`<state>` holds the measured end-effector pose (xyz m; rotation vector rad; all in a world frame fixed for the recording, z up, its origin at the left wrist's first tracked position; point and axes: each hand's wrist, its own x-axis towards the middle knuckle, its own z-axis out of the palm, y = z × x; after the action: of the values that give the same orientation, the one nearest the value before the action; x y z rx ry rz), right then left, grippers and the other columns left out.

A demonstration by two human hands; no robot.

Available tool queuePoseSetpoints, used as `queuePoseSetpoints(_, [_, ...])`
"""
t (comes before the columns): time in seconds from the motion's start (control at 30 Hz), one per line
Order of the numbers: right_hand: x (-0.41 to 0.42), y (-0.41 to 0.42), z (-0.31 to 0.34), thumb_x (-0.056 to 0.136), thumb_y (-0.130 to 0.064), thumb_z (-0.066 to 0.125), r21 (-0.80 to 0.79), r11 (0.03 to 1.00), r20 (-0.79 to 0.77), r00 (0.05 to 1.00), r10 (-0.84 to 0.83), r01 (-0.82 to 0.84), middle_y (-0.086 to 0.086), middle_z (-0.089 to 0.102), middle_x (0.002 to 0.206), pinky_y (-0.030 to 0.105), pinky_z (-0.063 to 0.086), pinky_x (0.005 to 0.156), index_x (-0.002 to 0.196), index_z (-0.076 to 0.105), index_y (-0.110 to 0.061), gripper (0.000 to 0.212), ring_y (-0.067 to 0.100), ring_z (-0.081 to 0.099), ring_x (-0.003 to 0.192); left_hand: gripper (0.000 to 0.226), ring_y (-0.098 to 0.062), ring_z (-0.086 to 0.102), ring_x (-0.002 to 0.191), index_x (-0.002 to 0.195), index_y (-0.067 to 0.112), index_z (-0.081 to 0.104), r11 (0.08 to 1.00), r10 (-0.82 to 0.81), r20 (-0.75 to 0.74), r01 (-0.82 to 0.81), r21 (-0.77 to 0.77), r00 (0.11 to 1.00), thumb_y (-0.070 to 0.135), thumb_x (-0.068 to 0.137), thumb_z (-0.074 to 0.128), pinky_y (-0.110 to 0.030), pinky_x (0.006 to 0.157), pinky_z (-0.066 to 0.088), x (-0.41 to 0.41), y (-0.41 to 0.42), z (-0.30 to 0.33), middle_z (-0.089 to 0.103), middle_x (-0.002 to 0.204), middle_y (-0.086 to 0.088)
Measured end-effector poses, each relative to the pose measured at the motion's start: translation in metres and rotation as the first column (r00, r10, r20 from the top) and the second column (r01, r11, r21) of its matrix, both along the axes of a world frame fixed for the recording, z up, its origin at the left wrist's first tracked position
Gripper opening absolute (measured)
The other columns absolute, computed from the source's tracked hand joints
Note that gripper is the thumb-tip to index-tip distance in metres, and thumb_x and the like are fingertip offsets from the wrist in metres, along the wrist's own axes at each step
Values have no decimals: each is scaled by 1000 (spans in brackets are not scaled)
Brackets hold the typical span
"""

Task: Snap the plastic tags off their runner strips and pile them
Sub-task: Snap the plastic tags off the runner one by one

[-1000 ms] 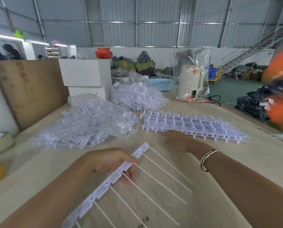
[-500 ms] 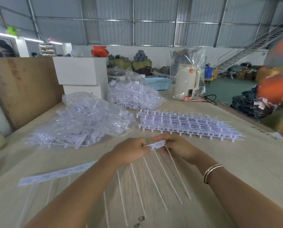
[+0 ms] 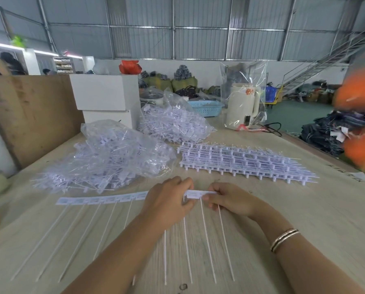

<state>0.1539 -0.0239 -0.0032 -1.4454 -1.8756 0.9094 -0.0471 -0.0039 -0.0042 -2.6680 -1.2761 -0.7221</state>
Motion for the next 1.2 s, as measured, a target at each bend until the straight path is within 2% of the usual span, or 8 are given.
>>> queuePoseSetpoints(0.23, [-5, -3, -8, 91, -22, 59, -9, 1000, -60, 998, 26, -27, -14, 55, 61, 10, 36, 54, 72, 59, -17, 20, 0, 46, 55, 20, -12, 56, 86, 108, 29, 53, 1000, -29, -89, 30, 8, 996, 39, 92, 48, -28, 67, 43, -1, -3, -3, 55, 99, 10])
queuePoseSetpoints(0.43, [-5, 3, -17, 91, -21, 61, 172, 985, -5, 1000, 21, -20, -12, 55, 69, 11, 36, 59, 84, 66, -21, 9, -1, 47, 60, 24, -11, 57, 81, 108, 32, 57, 999, -3, -92, -1, -43, 996, 45, 96, 42, -27, 68, 43, -6, 0, -6, 61, 95, 10])
queuePoseSetpoints(0.53, [-5, 5, -21, 91, -20, 61, 215, 977, -13, 1000, 16, -13, 1, 60, 75, 18, 39, 62, 86, 68, -23, 9, 5, 49, 65, 24, -13, 59, 83, 108, 31, 58, 999, 18, -95, -22, -45, 995, 44, 97, 40, -27, 71, 44, -4, 1, -8, 63, 96, 9])
queuePoseSetpoints(0.7, [-6, 6, -23, 91, -13, 60, 278, 961, -5, 1000, -2, 3, 24, 60, 79, 19, 36, 59, 89, 68, 0, 16, 10, 46, 63, 23, -13, 58, 76, 100, 33, 61, 993, 27, -20, -29, -111, 999, 43, 97, 41, -28, 66, 44, -5, 0, -7, 63, 83, 9])
queuePoseSetpoints(0.93, [0, 8, -18, 90, -18, 62, 167, 981, -312, 949, -41, 97, -10, 57, 61, 19, 36, 52, 86, 73, -16, 12, 7, 46, 53, 19, -17, 60, 71, 94, 30, 43, 991, 33, 49, -26, -132, 998, 40, 100, 28, -33, 64, 47, 3, -1, -7, 61, 78, 7])
queuePoseSetpoints(1.03, [11, 13, -16, 93, -17, 58, 93, 973, -427, 891, -155, 213, -15, 56, 57, 25, 33, 49, 85, 68, -4, 18, 13, 39, 51, 16, -17, 61, 69, 95, 29, 44, 988, 42, 165, -16, -153, 985, 40, 99, 33, -34, 64, 50, -5, 1, -7, 64, 77, 5])
queuePoseSetpoints(1.13, [5, 15, -17, 93, -21, 58, 193, 973, -131, 986, -106, 130, -10, 50, 63, 14, 34, 54, 70, 58, -16, 23, 4, 41, 54, 13, -11, 56, 71, 94, 27, 49, 993, 26, 126, -12, -114, 992, 40, 93, 48, -28, 63, 43, -12, 2, -11, 60, 81, 10])
queuePoseSetpoints(1.2, [-1, 19, -19, 91, -22, 61, 243, 967, 65, 994, -90, 71, -1, 50, 74, 14, 35, 58, 74, 58, -14, 19, 4, 43, 60, 15, -12, 55, 80, 98, 26, 52, 996, 13, 77, -6, -93, 997, 39, 91, 52, -27, 66, 38, -9, 4, -12, 59, 90, 10])
